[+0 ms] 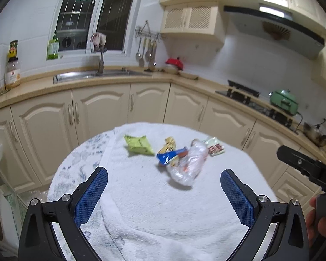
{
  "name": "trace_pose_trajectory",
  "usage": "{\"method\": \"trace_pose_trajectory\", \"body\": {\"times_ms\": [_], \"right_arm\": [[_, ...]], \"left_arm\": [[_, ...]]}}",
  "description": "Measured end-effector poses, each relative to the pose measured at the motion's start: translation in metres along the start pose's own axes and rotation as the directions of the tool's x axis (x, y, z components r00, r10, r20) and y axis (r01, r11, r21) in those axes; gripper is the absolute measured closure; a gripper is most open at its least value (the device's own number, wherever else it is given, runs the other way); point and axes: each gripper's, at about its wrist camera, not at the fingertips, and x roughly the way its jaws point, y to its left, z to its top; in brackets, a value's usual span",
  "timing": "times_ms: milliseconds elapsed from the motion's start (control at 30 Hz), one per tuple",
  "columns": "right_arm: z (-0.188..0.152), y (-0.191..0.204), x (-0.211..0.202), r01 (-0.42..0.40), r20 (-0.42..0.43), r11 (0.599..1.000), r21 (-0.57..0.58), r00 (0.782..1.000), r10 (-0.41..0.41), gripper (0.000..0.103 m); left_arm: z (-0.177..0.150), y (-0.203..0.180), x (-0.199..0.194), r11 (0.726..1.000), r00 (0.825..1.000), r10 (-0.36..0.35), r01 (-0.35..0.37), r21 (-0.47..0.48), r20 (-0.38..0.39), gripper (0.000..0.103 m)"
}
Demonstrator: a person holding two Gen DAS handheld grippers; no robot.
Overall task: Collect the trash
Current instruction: 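Move both tools back from the bin to the table, then grasp the blue candy bar with the left tool while the right tool grasps a plastic-wrapped sausage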
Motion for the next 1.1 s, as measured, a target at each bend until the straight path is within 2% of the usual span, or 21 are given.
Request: {"method": "trace_pose_trajectory", "body": {"times_ms": [200, 500, 700, 733, 767, 833, 933, 1100], "right_arm": [[-0.003, 0.0, 0.058, 0.013, -0.107, 1.0, 0.012, 0.994, -0.012, 0.0], [-0.003, 0.017, 0.17, 0.013, -0.269, 0.999, 0.04, 0.963, -0.001, 0.003], [-0.006, 0.02, 0.227, 0.031, -0.366, 0.998, 0.052, 0.931, -0.01, 0.023], [-0.007, 0.021, 0.234, 0.025, -0.382, 0.999, 0.045, 0.924, -0.006, 0.035], [-0.008, 0.023, 0.237, 0.019, -0.386, 0.999, 0.03, 0.922, -0.006, 0.04], [-0.009, 0.026, 0.236, -0.011, -0.383, 1.0, 0.003, 0.924, 0.012, 0.062], [-0.012, 0.02, 0.228, -0.04, -0.379, 0.999, -0.003, 0.925, 0.036, 0.068], [-0.015, 0.004, 0.208, -0.051, -0.359, 0.999, 0.004, 0.932, 0.049, 0.07]], "left_arm": [[0.03, 0.012, 0.053, 0.999, 0.997, 0.031, -0.032, -0.003, -0.066, 0.001], [0.06, 0.025, 0.134, 0.999, 0.989, 0.047, -0.048, 0.0, -0.138, 0.001], [0.076, 0.035, 0.183, 0.998, 0.98, 0.05, -0.056, -0.021, -0.193, 0.001], [0.079, 0.036, 0.189, 0.998, 0.979, 0.047, -0.053, -0.024, -0.2, 0.001], [0.083, 0.036, 0.199, 0.999, 0.977, 0.041, -0.047, -0.023, -0.208, 0.001], [0.087, 0.032, 0.208, 0.999, 0.976, 0.038, -0.042, -0.013, -0.215, 0.001], [0.099, 0.024, 0.228, 1.0, 0.975, 0.023, -0.023, 0.002, -0.22, 0.001], [0.105, 0.002, 0.252, 0.998, 0.975, 0.012, 0.002, 0.065, -0.221, 0.001]]}}
